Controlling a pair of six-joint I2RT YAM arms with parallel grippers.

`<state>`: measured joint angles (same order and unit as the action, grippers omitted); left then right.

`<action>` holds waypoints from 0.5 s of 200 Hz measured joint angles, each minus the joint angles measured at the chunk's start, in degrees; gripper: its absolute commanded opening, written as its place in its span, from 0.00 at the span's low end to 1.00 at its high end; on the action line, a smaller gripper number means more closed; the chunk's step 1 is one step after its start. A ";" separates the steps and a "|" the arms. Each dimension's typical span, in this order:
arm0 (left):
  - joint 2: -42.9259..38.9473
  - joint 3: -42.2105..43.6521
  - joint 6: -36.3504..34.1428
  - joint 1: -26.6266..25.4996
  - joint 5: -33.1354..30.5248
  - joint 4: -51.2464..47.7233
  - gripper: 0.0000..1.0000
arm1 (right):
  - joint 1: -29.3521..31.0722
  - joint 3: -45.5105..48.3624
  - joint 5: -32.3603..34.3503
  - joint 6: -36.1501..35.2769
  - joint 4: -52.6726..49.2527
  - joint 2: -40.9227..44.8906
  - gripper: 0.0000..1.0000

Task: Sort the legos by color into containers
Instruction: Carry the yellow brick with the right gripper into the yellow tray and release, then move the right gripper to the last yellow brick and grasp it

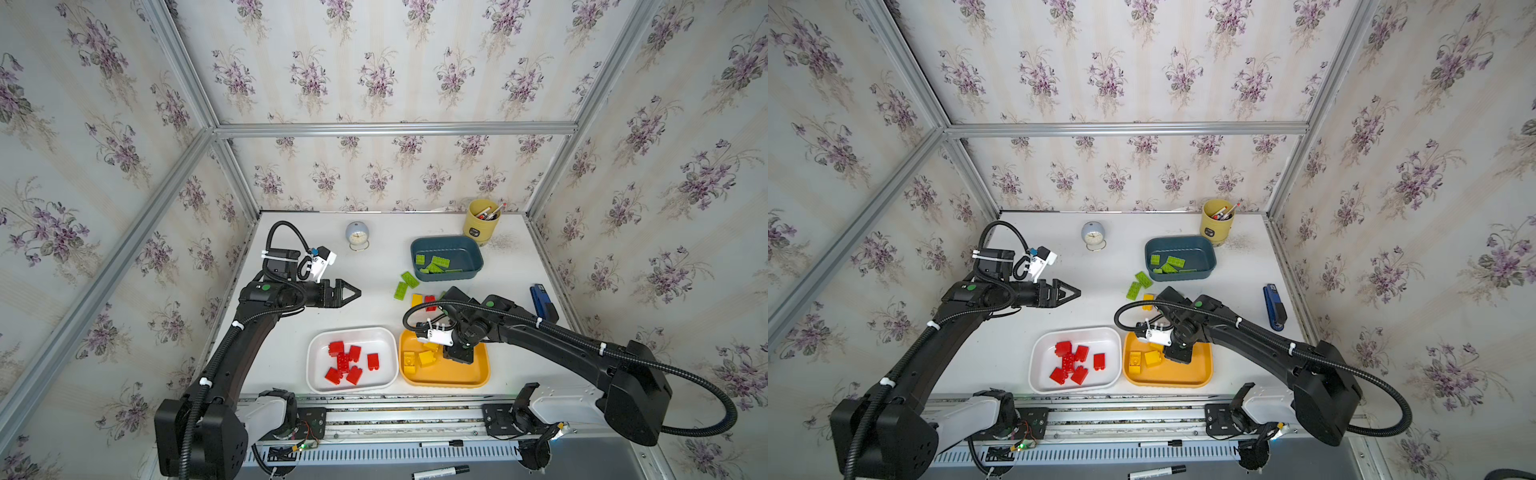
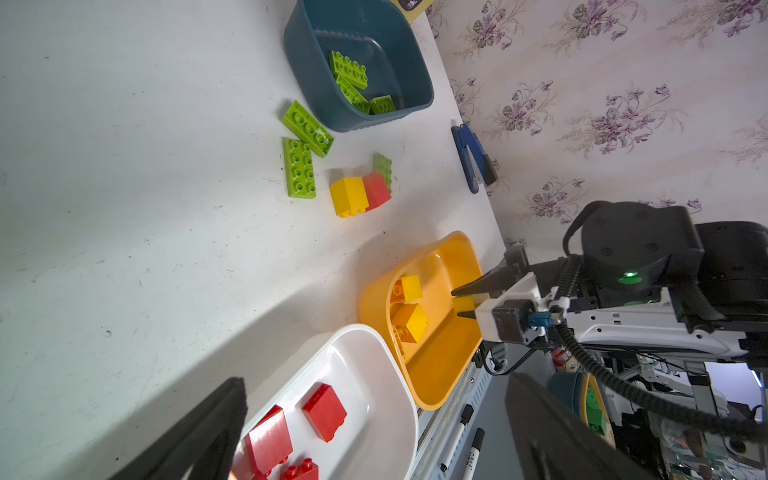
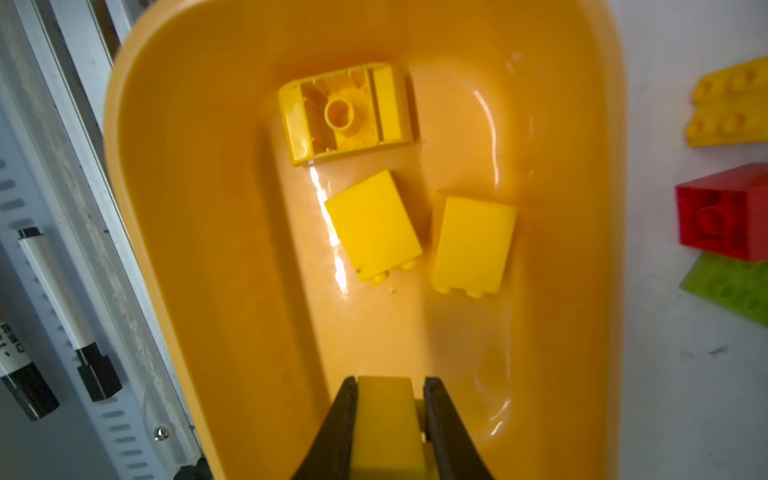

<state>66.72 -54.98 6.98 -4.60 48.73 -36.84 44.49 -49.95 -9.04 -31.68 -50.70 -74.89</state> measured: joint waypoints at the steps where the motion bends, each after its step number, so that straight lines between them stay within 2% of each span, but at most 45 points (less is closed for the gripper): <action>1: 0.00 0.00 0.00 0.00 0.00 0.00 0.99 | 0.02 0.02 0.02 0.00 0.02 -0.04 0.45; 22: 0.00 -0.11 0.04 0.00 0.04 -0.02 0.99 | -0.07 -1.01 0.39 -0.04 0.31 -0.37 0.56; 65: -0.48 -0.13 0.15 0.00 0.42 0.04 0.99 | -4.13 -8.68 -2.64 5.88 4.74 -1.18 0.60; 89: -0.81 -0.04 0.15 0.00 0.42 0.04 0.99 | -5.22 -13.73 -2.67 16.65 6.60 -6.75 0.51; 100: -0.81 0.00 0.15 0.00 0.42 0.02 0.99 | -5.33 -15.26 -2.45 23.93 8.63 -9.31 0.55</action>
<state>65.91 -54.98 7.14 -4.60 49.15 -36.82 39.16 -65.21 -11.49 -7.75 -42.06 -84.20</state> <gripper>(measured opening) 0.994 0.516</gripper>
